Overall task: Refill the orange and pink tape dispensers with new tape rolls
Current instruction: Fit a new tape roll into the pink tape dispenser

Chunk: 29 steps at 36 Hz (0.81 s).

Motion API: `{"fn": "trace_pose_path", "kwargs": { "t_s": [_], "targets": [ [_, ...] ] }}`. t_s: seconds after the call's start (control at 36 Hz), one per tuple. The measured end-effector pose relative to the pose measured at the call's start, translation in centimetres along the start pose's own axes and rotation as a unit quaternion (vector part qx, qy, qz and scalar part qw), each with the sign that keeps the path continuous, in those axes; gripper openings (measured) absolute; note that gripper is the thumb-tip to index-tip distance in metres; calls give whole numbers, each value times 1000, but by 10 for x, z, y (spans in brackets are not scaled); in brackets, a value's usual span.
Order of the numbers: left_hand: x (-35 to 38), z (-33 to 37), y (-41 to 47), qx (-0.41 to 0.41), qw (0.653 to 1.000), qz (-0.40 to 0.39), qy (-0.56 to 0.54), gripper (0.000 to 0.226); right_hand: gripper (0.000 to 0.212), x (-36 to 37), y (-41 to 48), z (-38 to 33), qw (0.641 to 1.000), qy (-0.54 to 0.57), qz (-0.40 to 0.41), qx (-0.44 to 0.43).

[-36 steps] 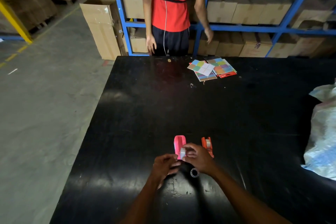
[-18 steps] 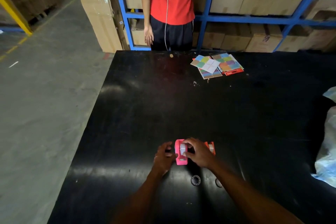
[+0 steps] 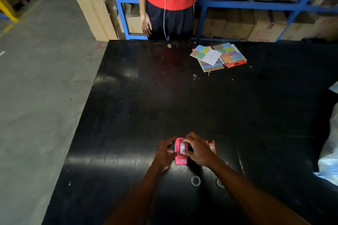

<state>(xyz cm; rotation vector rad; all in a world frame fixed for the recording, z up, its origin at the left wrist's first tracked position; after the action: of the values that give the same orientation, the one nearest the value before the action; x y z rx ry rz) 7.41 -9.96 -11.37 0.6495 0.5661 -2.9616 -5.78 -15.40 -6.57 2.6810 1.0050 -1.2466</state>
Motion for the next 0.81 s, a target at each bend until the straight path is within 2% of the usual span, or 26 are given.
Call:
{"fn": "trace_pose_path", "kwargs": {
  "t_s": [0.14, 0.36, 0.53, 0.69, 0.81],
  "targets": [
    [4, -1, 5, 3, 1000, -15, -13, 55, 40, 2, 4, -2, 999, -29, -2, 16],
    [9, -9, 16, -28, 996, -76, -31, 63, 45, 2, 9, -6, 995, -90, -23, 26],
    [8, -10, 16, -31, 996, -76, -30, 62, 50, 3, 9, -4, 997, -64, -28, 23],
    [11, -9, 17, -33, 995, -79, -46, 62, 24, -9, 10, -13, 996, -86, -6, 18],
    [11, -9, 17, -35, 995, -79, -49, 62, 20, -11, 11, -20, 994, -106, 4, 6]
  ]
}}
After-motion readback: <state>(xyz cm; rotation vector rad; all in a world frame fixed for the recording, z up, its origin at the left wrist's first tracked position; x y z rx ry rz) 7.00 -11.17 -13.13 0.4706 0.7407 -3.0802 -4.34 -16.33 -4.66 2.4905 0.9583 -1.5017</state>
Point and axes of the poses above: each hand's wrist, its own y-axis towards the middle knuckle, its own x-axis out of the palm, z = x × y, the point moved 10 cm from there along y, towards the middle knuckle, and after that the axes turned 9 degrees about y, right-handed, at the moved point
